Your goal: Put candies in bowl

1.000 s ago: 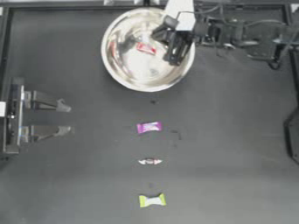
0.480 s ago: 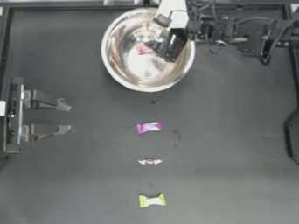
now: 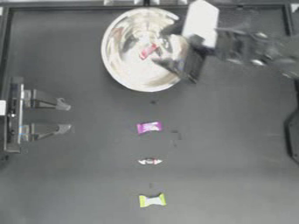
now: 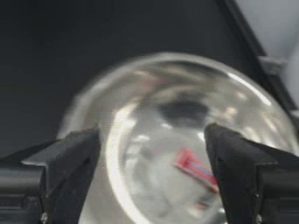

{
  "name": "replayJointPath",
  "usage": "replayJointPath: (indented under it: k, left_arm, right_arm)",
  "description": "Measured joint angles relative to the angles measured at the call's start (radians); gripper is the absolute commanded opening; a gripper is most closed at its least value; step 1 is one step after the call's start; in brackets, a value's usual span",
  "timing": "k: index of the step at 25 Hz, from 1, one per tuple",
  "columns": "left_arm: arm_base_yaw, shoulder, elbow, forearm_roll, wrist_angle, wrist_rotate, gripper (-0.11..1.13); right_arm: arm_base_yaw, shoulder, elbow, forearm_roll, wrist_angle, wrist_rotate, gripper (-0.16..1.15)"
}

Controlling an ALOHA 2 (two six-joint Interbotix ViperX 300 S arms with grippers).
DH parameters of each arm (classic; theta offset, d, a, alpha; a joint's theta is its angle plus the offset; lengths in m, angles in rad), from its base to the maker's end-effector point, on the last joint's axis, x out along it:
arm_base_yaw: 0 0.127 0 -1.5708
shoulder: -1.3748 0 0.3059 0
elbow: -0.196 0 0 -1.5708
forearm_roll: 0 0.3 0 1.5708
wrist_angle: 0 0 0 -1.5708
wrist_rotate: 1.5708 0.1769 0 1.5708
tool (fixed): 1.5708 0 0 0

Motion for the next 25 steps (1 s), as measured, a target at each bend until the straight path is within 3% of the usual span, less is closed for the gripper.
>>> replayJointPath:
  k: [9, 18, 25]
  left_arm:
    - [0.008, -0.002, 0.0, -0.002, 0.012, 0.002, 0.84]
    - [0.037, -0.003, -0.035, -0.002, 0.067, 0.002, 0.84]
    - [0.066, 0.008, -0.078, -0.003, 0.152, 0.0, 0.85]
  right_arm:
    - [0.146, -0.336, 0.23, 0.08, -0.098, 0.002, 0.98]
    - [0.236, -0.592, 0.468, 0.1, -0.216, 0.012, 0.98]
    - [0.262, -0.695, 0.555, 0.146, -0.218, 0.012, 0.98]
